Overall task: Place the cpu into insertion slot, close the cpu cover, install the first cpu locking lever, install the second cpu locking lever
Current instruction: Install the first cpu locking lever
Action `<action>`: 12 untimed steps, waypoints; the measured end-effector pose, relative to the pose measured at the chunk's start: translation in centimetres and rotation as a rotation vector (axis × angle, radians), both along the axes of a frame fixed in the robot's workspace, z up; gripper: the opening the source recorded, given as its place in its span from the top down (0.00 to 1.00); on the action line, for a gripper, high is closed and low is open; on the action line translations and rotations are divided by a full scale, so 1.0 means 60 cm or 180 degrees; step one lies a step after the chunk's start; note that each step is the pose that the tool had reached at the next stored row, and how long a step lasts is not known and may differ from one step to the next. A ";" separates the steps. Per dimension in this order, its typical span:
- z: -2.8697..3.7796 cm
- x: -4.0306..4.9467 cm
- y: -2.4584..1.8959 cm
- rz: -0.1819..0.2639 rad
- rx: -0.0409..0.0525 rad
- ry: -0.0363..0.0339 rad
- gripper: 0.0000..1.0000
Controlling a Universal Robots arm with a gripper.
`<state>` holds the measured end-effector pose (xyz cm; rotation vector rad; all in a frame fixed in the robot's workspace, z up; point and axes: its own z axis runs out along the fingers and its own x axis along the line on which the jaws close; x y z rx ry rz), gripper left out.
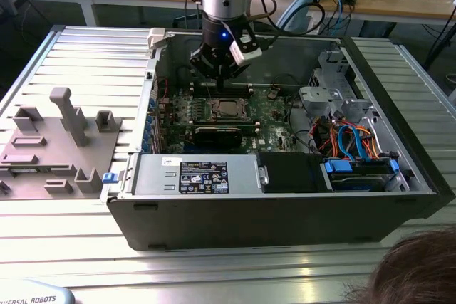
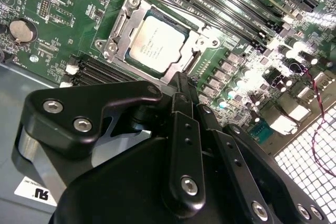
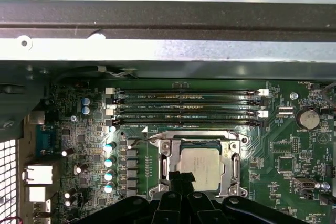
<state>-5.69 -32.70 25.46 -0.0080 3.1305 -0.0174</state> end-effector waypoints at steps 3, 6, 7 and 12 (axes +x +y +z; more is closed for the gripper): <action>0.000 -0.002 0.0000 0.0000 0.0000 0.0000 0.89; 0.000 -0.003 0.0000 0.0000 0.0000 0.0000 0.89; 0.000 -0.004 0.0000 0.0000 0.0000 0.0000 0.89; 0.000 -0.006 0.0000 0.0000 0.0000 0.0000 0.89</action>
